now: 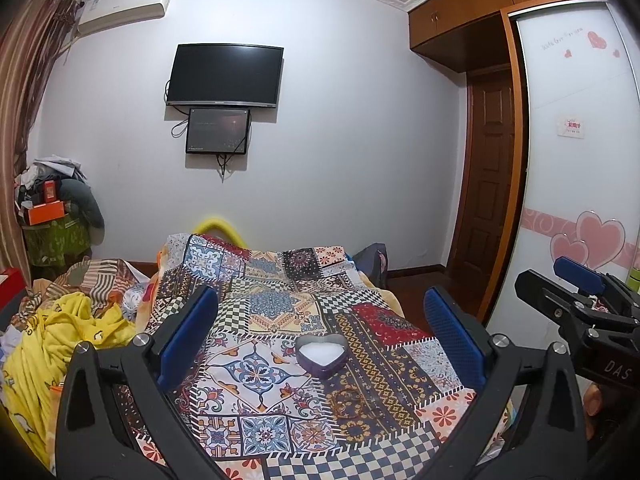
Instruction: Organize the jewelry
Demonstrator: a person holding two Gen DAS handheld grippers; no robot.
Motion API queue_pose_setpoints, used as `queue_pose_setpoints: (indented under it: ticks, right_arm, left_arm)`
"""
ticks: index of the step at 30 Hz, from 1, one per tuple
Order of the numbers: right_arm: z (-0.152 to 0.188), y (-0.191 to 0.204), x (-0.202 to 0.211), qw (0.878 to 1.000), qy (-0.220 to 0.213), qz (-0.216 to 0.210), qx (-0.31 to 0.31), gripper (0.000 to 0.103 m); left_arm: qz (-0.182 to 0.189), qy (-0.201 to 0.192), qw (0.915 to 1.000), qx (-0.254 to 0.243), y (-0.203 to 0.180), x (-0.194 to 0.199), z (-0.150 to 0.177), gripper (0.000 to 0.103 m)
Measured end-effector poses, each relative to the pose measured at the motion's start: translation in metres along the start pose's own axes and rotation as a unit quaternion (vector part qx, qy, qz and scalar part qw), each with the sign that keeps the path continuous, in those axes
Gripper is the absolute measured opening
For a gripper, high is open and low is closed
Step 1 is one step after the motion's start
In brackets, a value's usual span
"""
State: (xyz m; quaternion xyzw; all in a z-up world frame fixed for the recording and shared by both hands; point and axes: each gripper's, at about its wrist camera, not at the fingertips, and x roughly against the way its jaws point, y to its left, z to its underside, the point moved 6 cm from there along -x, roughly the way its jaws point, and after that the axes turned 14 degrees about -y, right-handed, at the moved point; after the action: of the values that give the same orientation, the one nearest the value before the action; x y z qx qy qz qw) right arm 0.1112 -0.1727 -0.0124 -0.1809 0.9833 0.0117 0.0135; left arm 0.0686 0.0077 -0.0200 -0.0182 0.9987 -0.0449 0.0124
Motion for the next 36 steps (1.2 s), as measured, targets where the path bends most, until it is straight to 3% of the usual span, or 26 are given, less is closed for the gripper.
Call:
queue_pose_setpoints:
  ticks: [36]
  right_arm:
    - [0.003, 0.0029, 0.0008, 1.0, 0.005, 0.0, -0.001, 0.088]
  left_arm:
    - [0.006, 0.001, 1.0, 0.0, -0.0043, -0.0001, 0.0018, 0.103]
